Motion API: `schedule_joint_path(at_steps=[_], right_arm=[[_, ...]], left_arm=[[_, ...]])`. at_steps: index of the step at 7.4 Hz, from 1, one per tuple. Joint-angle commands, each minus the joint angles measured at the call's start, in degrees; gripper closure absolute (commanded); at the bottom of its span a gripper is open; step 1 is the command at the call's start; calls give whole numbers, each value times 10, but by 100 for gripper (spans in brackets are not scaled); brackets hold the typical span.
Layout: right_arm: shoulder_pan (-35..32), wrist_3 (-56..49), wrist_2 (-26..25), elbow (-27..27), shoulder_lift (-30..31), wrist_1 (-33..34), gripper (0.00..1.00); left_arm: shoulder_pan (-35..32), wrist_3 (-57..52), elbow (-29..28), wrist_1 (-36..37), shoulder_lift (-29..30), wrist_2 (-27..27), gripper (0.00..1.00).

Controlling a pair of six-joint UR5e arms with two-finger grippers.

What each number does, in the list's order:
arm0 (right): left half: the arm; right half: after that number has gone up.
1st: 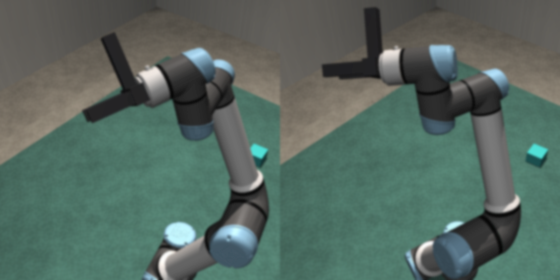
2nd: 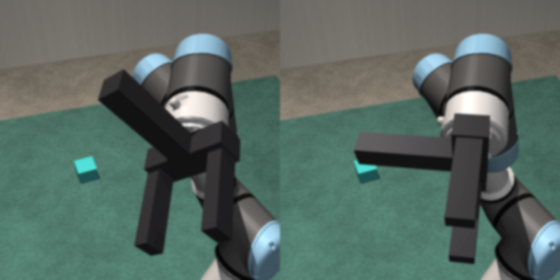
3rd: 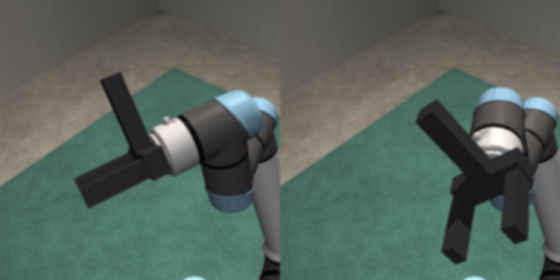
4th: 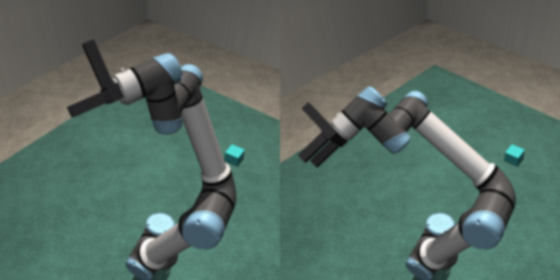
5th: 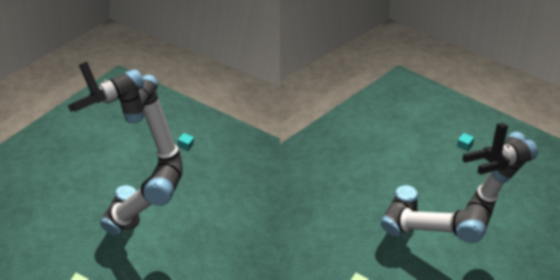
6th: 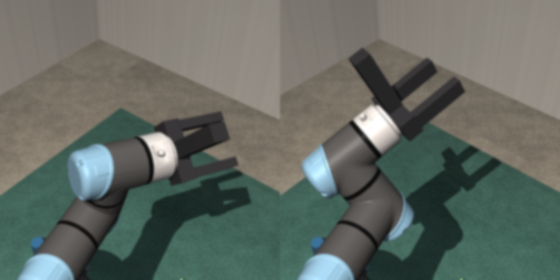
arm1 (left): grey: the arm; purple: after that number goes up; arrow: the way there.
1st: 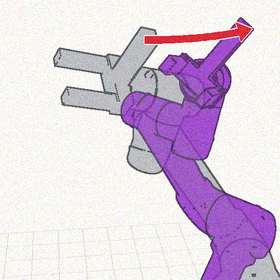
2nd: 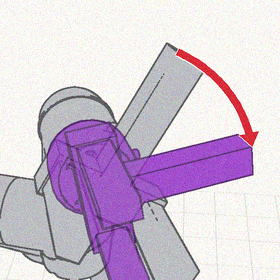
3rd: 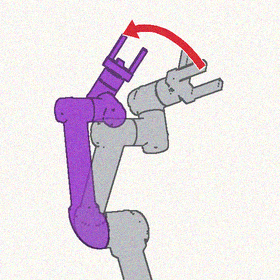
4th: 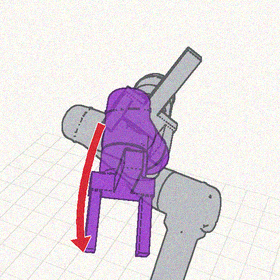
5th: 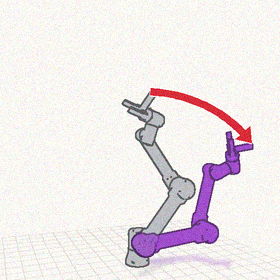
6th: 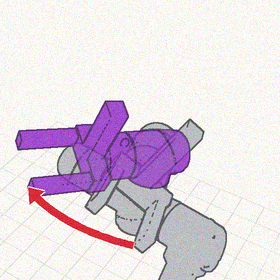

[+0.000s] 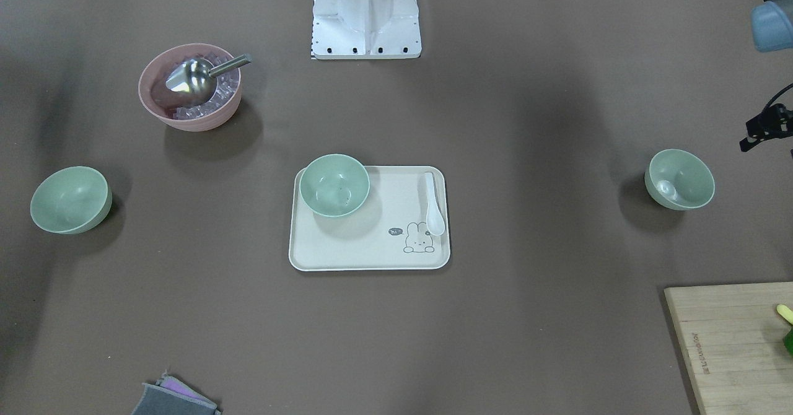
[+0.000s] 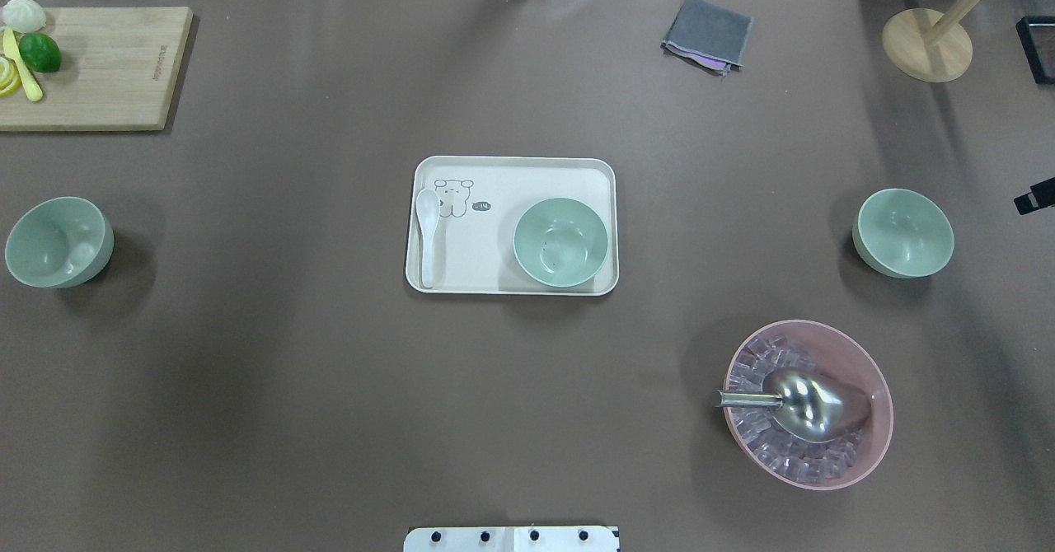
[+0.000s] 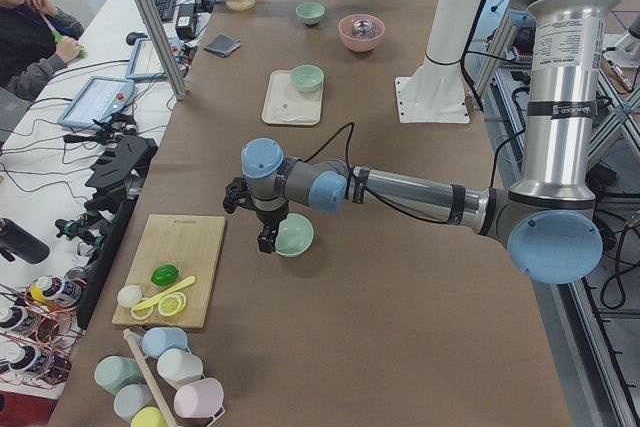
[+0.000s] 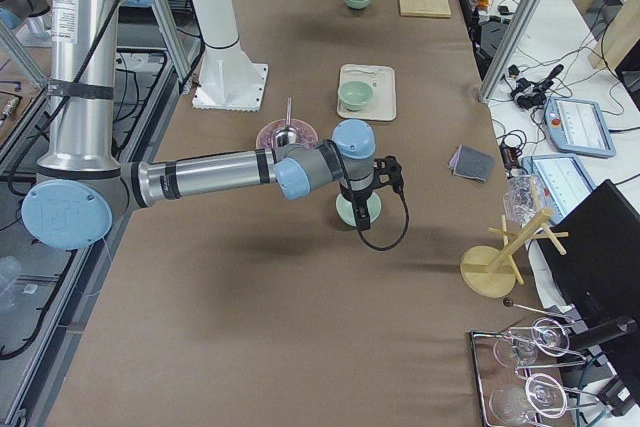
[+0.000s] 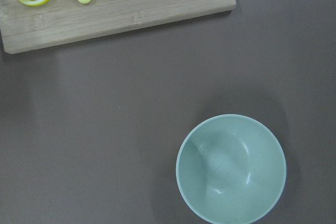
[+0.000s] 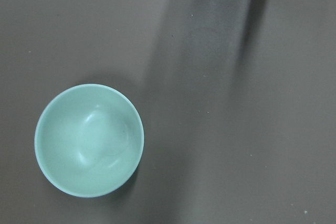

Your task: Stack green bowls together

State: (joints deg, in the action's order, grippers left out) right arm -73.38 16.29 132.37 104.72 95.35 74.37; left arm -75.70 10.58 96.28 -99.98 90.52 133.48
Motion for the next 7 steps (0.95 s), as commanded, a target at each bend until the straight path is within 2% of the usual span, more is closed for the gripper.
schedule_joint_path(at_steps=[1, 2, 3, 4, 6, 7], right_arm=[[25, 16, -21, 0, -2, -3, 0], [26, 16, -20, 0, -2, -4, 0], [27, 16, -20, 0, -2, -4, 0], [27, 16, -20, 0, -2, -4, 0], [27, 16, -20, -1, -3, -4, 0], [27, 16, -20, 0, -3, -4, 0]], left_arm=[[25, 40, -95, -123, 4, -13, 2], [33, 39, -121, -143, 11, -14, 2], [43, 39, -121, -144, 11, -12, 3], [53, 39, -120, -147, 11, -9, 16], [63, 37, -120, -147, 11, -9, 51], [67, 37, -120, -147, 11, -8, 56]])
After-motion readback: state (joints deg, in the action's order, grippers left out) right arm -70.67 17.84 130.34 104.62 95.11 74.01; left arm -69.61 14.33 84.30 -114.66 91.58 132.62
